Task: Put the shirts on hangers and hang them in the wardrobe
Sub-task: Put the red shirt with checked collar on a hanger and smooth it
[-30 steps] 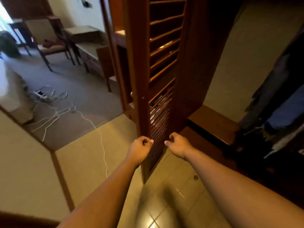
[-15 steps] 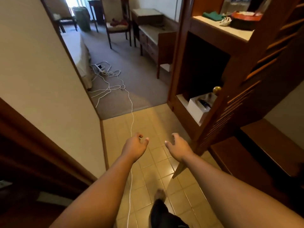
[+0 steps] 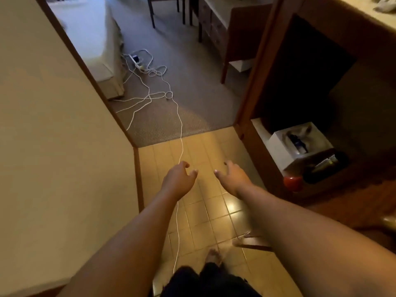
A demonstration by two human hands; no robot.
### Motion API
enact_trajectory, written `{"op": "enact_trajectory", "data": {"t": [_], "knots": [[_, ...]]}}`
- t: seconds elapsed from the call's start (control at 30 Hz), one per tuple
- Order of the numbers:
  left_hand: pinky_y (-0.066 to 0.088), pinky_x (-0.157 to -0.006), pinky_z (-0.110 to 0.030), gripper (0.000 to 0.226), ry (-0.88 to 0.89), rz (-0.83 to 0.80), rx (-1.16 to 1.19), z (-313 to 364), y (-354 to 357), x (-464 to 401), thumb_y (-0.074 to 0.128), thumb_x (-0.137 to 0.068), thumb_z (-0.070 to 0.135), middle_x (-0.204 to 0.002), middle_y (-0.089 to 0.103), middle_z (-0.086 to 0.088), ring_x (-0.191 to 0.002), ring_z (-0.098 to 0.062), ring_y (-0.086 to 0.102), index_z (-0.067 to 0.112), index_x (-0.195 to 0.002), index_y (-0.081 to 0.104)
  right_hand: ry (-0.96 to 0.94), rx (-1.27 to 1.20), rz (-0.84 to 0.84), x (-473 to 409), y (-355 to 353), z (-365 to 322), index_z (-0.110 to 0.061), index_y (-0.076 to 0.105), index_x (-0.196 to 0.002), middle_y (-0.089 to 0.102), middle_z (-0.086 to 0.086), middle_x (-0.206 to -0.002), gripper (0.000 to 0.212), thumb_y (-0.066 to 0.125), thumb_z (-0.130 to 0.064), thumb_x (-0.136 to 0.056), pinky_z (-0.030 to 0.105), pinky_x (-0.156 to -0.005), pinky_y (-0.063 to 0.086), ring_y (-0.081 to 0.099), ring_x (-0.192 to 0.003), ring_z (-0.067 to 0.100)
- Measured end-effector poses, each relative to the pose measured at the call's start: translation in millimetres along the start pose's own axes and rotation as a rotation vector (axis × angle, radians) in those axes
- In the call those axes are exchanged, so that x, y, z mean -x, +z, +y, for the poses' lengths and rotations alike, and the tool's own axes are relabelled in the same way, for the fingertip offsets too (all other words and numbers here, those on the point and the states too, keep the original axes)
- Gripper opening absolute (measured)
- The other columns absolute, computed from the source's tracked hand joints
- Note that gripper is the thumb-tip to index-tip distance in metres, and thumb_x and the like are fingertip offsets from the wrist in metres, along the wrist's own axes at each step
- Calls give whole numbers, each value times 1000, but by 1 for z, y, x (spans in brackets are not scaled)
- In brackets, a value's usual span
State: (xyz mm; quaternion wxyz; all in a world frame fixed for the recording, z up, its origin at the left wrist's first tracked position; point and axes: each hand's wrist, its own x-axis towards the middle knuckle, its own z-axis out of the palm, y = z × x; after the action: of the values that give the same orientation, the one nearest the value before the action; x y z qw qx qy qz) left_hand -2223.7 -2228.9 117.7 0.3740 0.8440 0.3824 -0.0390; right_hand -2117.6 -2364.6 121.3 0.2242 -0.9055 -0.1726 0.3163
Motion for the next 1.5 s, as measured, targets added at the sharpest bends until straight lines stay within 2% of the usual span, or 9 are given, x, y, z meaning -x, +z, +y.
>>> {"op": "enact_trajectory", "data": {"t": [0.23, 0.33, 0.47, 0.77, 1.07, 1.23, 1.5], "knots": [[49, -89, -36, 50, -22, -41, -52, 21, -18, -128, 53, -93, 46, -126, 58, -8, -111, -23, 57, 18, -134, 47, -11, -11, -13, -112, -21, -59, -20, 30, -146, 37, 8, -148, 60, 46, -48, -96, 38, -100, 39, 41, -132, 30], [49, -93, -40, 51, 3, -58, -84, 31, -32, -204, 53, -92, 48, -125, 59, -7, -111, -23, 57, 18, -134, 48, -17, -2, -13, -176, -35, -85, -18, 32, -145, 39, 10, -147, 59, 46, -48, -96, 38, -100, 39, 42, -131, 29], [46, -97, -42, 52, 75, -69, -106, 50, -64, -307, 53, -92, 46, -127, 58, -10, -116, -25, 55, 15, -134, 49, 8, -31, 15, -265, -63, -126, -16, 33, -145, 38, 10, -148, 60, 46, -48, -96, 36, -104, 36, 40, -133, 29], [48, -94, -45, 54, 155, -70, -210, 103, -144, -509, 52, -93, 48, -121, 60, -10, -111, -26, 56, 14, -135, 45, 4, -109, 50, -436, -130, -218, -15, 28, -148, 33, 15, -150, 63, 46, -47, -97, 37, -104, 36, 39, -134, 30], [45, -99, -44, 54, 170, -96, -251, 196, -169, -723, 51, -94, 47, -130, 55, -9, -119, -25, 52, 14, -137, 44, 35, -151, -2, -644, -234, -270, -19, 23, -150, 23, 11, -156, 66, 43, -51, -97, 43, -109, 33, 32, -139, 30], [43, -100, -44, 54, 167, -78, -192, 271, -194, -849, 50, -94, 47, -132, 54, -10, -121, -27, 50, 13, -136, 45, 60, -159, -11, -759, -318, -309, -24, 18, -152, 15, 8, -160, 67, 42, -53, -96, 45, -112, 29, 23, -144, 30], [45, -99, -45, 54, 176, -86, -156, 350, -234, -1046, 51, -94, 47, -131, 53, -8, -117, -23, 51, 15, -137, 43, 70, -142, 80, -943, -403, -378, -26, 25, -149, 25, 6, -155, 63, 45, -52, -95, 45, -105, 40, 35, -137, 28]]}}
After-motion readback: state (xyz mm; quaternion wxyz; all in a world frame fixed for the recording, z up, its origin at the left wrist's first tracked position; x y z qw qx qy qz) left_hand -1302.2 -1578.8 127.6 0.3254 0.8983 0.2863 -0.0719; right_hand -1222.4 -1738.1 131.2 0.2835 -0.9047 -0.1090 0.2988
